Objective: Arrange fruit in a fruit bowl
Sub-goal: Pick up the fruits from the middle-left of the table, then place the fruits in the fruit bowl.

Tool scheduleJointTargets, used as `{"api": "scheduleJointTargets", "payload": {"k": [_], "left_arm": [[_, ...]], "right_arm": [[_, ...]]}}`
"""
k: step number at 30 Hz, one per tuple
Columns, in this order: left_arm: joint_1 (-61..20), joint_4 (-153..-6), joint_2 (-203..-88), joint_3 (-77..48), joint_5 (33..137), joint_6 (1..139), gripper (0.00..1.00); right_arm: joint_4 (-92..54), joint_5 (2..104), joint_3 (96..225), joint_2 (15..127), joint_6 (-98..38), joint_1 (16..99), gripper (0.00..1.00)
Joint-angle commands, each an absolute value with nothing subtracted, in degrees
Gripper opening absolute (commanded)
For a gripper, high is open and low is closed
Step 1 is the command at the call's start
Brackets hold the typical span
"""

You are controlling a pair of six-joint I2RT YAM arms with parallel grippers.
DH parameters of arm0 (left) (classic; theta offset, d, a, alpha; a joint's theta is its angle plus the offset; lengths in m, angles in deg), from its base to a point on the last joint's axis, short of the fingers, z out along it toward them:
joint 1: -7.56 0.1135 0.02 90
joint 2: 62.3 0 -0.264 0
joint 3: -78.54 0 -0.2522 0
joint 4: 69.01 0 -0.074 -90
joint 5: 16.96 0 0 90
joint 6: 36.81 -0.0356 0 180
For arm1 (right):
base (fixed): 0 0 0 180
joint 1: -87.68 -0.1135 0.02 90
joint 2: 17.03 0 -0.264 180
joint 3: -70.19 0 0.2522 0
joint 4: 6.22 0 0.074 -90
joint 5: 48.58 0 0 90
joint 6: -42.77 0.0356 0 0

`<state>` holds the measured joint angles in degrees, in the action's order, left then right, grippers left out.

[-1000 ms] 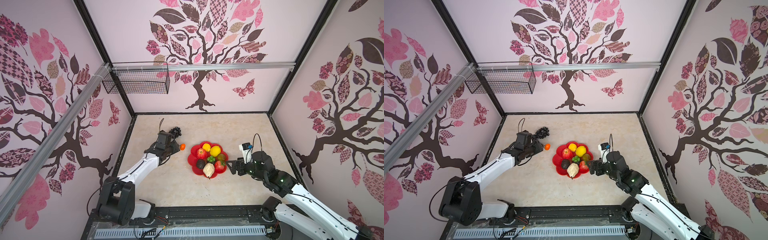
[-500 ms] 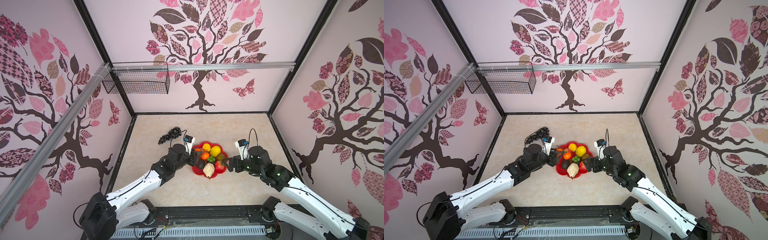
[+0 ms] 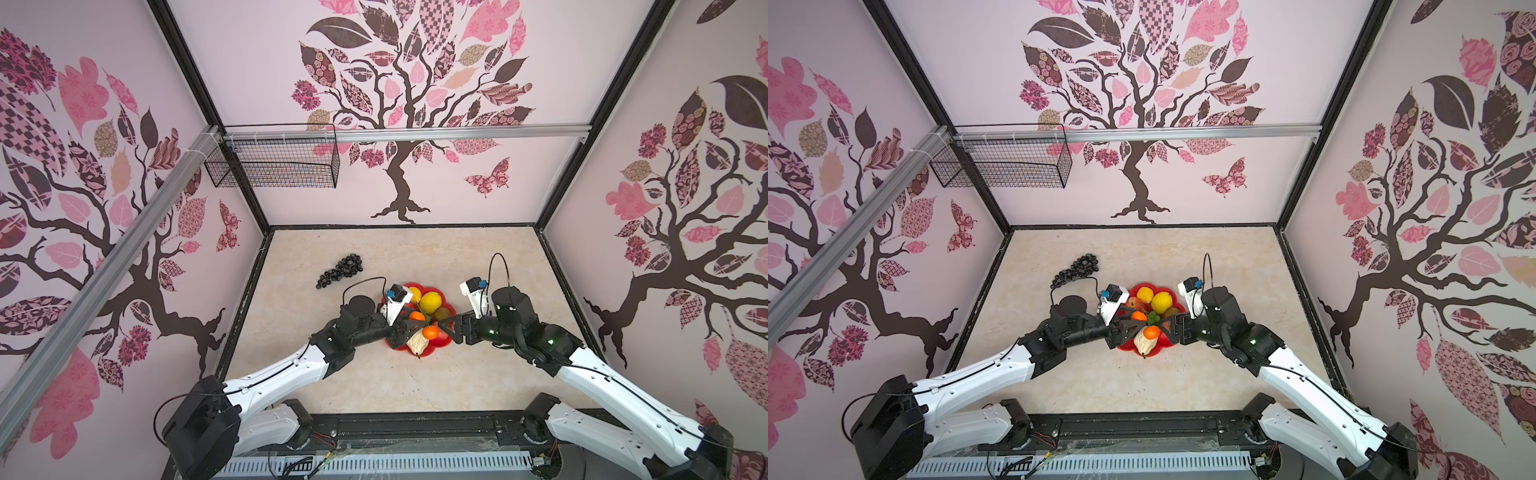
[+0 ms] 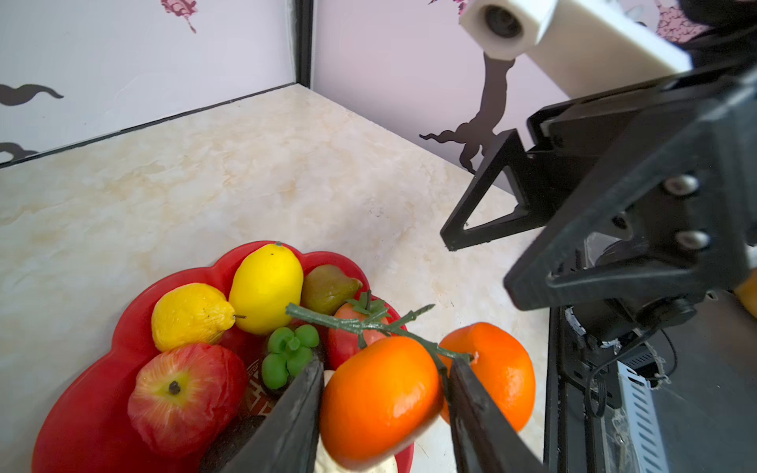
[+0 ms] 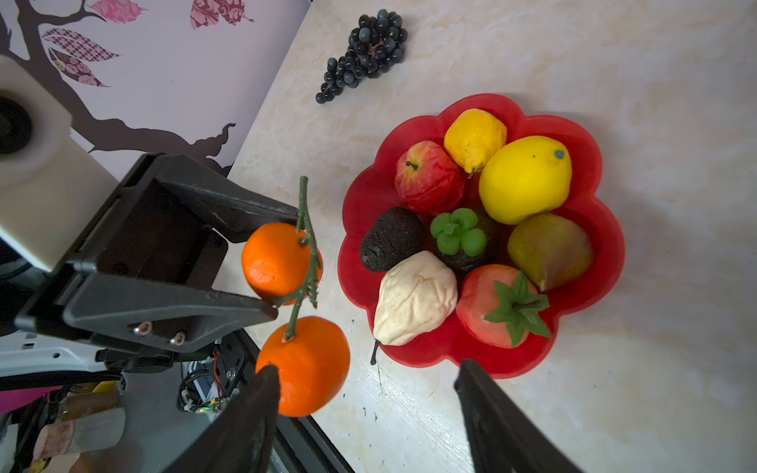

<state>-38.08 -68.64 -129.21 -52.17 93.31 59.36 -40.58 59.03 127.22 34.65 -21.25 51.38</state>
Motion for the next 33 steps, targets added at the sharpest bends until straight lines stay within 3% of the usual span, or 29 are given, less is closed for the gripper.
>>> {"api": "scheduleJointTargets", "payload": {"k": [1, 33], "left_arm": [[-39.0, -66.8, -129.9, -53.9, 96.2, 57.1, 0.50], [-43.7, -66.8, -132.5, -52.6, 95.5, 55.1, 0.50]], "right_arm": [[-39.3, 61.9, 129.5, 35.3, -20.9, 51.3, 0.66], [-31.0, 66.4, 129.7, 45.1, -15.3, 50.6, 0.34]]}}
